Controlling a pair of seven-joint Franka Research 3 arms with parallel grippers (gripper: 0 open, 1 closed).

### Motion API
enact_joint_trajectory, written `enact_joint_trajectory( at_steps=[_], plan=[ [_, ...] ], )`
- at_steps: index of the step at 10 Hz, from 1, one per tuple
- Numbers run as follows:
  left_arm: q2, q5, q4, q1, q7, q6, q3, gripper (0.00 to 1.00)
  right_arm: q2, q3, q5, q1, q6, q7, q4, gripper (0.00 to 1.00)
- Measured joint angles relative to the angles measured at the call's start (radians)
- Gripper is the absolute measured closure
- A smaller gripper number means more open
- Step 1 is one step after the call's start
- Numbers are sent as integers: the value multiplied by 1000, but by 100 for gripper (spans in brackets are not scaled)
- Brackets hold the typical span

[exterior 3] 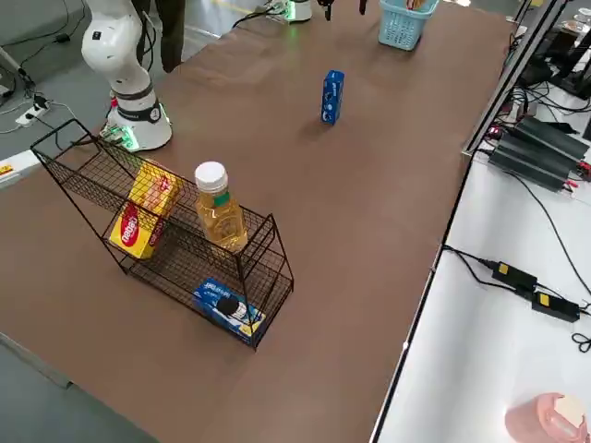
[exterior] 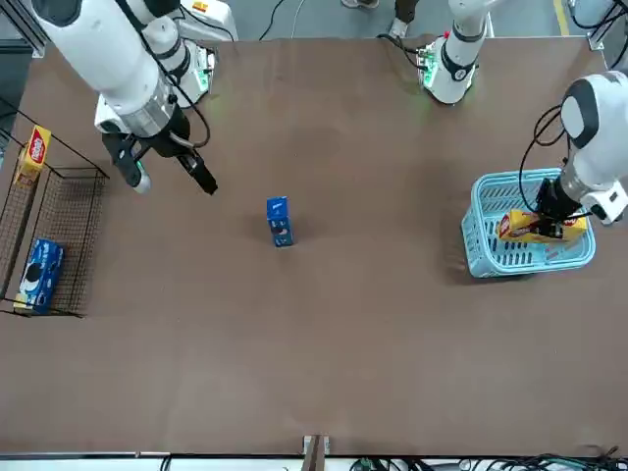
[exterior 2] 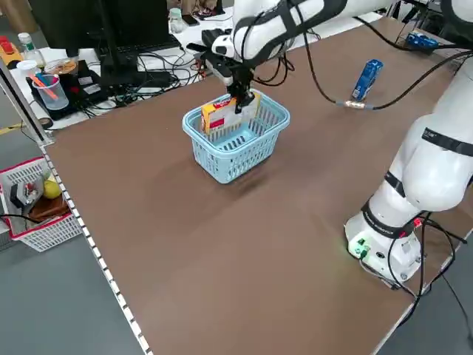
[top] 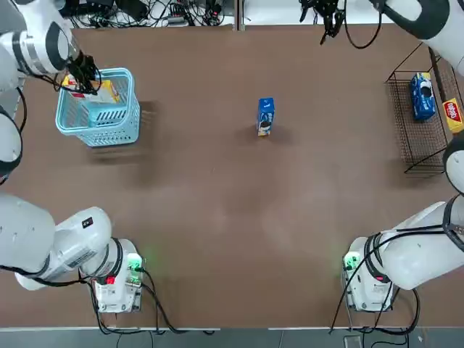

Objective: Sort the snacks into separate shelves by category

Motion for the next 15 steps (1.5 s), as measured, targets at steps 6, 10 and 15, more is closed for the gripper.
enact_joint_trajectory(
  at_steps=[6,10,15],
  plan=[
    [-9,-1,268,-2,0,-263,-37,75,166,6,-2,162,93,302,-4,0],
    [30,-1,296,-7,-41,-278,-178,75,232,5,-16,169,172,399,-16,0],
    [97,-1,384,-9,-82,-280,-254,75,296,28,-80,167,291,436,-100,0]
  ],
)
